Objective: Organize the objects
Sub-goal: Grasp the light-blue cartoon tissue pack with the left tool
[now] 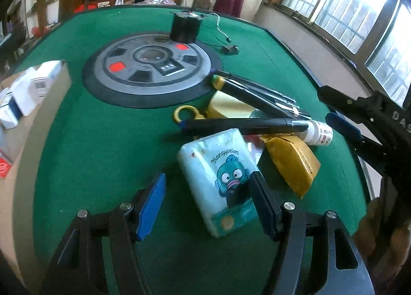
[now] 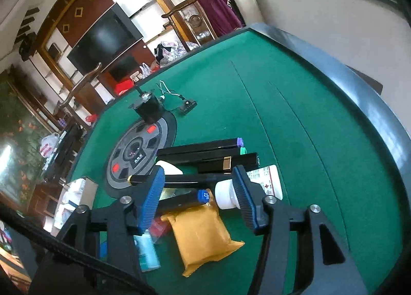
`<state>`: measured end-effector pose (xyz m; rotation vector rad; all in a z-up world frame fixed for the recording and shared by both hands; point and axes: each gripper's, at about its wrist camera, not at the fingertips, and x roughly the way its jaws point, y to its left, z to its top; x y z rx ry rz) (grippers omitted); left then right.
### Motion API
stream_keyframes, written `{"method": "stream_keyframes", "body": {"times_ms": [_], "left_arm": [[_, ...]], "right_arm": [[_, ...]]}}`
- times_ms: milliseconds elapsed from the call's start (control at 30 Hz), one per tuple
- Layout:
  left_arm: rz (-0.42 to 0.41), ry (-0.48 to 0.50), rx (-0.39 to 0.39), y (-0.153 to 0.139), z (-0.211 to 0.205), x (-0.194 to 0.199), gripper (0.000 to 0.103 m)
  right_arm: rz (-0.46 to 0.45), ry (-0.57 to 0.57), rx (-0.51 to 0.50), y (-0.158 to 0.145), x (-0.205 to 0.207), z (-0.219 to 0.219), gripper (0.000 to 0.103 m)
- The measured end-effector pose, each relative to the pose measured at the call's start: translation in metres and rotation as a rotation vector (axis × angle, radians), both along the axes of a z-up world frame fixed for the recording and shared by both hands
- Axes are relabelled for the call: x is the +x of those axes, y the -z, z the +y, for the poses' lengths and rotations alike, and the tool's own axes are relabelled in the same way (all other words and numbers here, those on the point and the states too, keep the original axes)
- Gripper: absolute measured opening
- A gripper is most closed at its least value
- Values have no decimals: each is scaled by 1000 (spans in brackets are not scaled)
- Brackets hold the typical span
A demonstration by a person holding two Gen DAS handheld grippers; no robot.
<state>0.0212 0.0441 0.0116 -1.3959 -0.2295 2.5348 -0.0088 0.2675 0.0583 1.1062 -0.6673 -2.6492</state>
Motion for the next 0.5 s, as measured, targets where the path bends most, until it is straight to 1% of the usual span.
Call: {"method": "stream_keyframes", "body": {"times_ms": [67,133,233,300,333,500], "left_arm": [[12,14,-10,0,6,-2,60],[27,34,-45,1,16,-6,60],[58,65,-76,3,26,-9,59],[79,91,-91,3,29,-7,42],[81,101,-84,3,28,-7,41],[97,121,-46,-10,15,5,30]], "right_arm": [[-3,5,-13,0,1,2,54],[-7,11,-20,1,0,3,54],[-14,13,-19,2,-1,3,54],[-14,19,-9,3,0,3,54],[-16,22,-5,3,0,3,54],[-27,24,22,7,-2,1,54]]}}
